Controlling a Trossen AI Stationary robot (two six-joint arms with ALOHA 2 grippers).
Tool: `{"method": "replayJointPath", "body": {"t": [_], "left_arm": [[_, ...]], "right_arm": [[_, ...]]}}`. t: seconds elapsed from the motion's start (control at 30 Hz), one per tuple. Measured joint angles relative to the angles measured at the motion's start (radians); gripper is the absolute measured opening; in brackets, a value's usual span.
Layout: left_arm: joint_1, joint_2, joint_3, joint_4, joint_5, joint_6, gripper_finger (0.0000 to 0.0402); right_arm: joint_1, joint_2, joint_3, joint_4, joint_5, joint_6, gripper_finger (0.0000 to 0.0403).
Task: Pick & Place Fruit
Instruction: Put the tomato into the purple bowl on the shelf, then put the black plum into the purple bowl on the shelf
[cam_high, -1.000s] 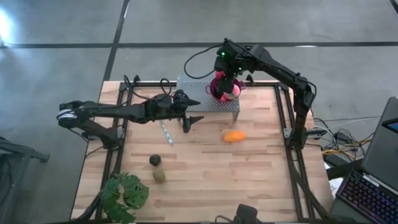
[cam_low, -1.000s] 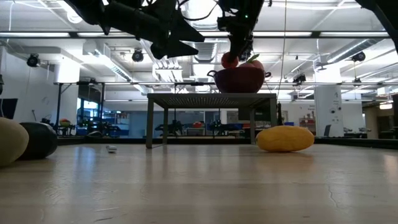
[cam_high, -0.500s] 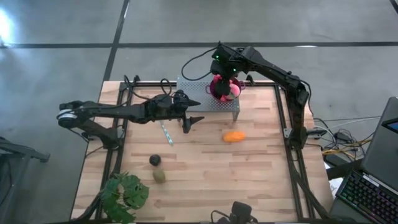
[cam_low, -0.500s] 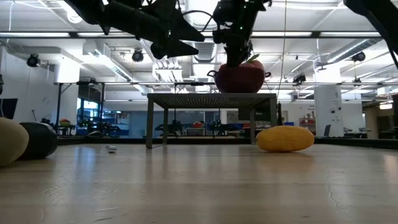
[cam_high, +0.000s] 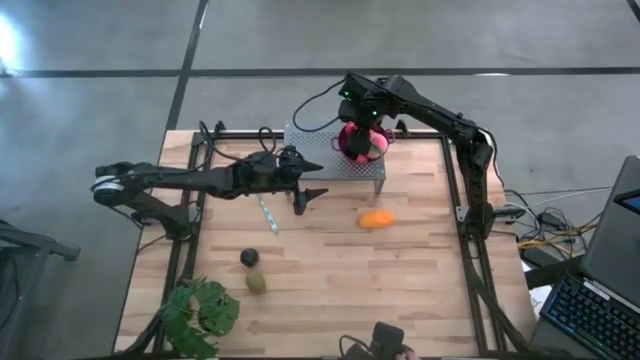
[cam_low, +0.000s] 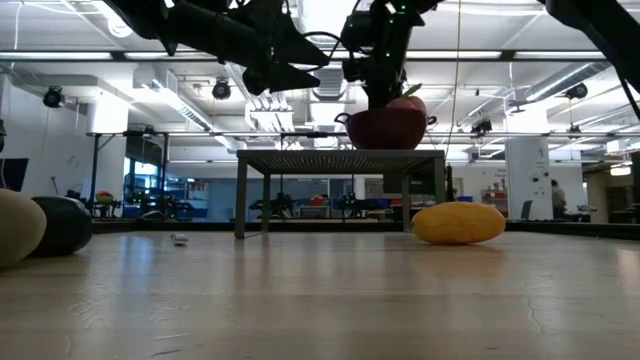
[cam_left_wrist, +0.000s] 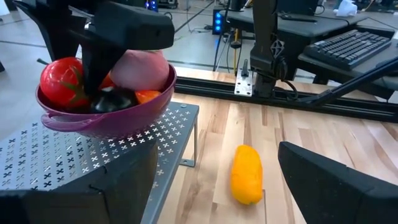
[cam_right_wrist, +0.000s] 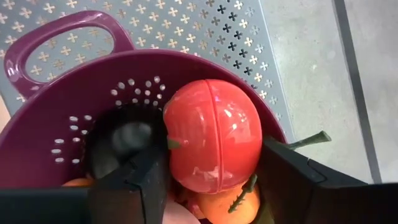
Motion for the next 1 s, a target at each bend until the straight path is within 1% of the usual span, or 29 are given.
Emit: {"method": "replayJointPath", "body": {"t": [0.33, 0.47, 0.57, 0.73, 1.0], "left_arm": [[0.000, 0.000, 0.000, 0.000, 0.001, 0.000, 0.0337], [0.000, 0.000, 0.000, 0.000, 0.002, 0.000, 0.0337], [0.000, 0.000, 0.000, 0.000, 0.002, 0.000, 0.0337], [0.000, 0.000, 0.000, 0.000, 0.002, 0.000, 0.0337], [0.000, 0.000, 0.000, 0.001, 0.002, 0.000, 0.0337]], "right_arm": [[0.002, -0.005, 0.001, 0.001, 0.001, -0.005, 0.0281], [0.006, -0.006, 0.001, -0.002, 0.001, -0.020, 0.0304], [0.011, -0.014, 0.001, -0.001, 0.002, -0.029, 0.0313], [0.023, -0.058, 0.001, 0.006, 0.005, -0.034, 0.0315], [0.050, -0.175, 0.002, 0.038, 0.011, -0.038, 0.0278]]}}
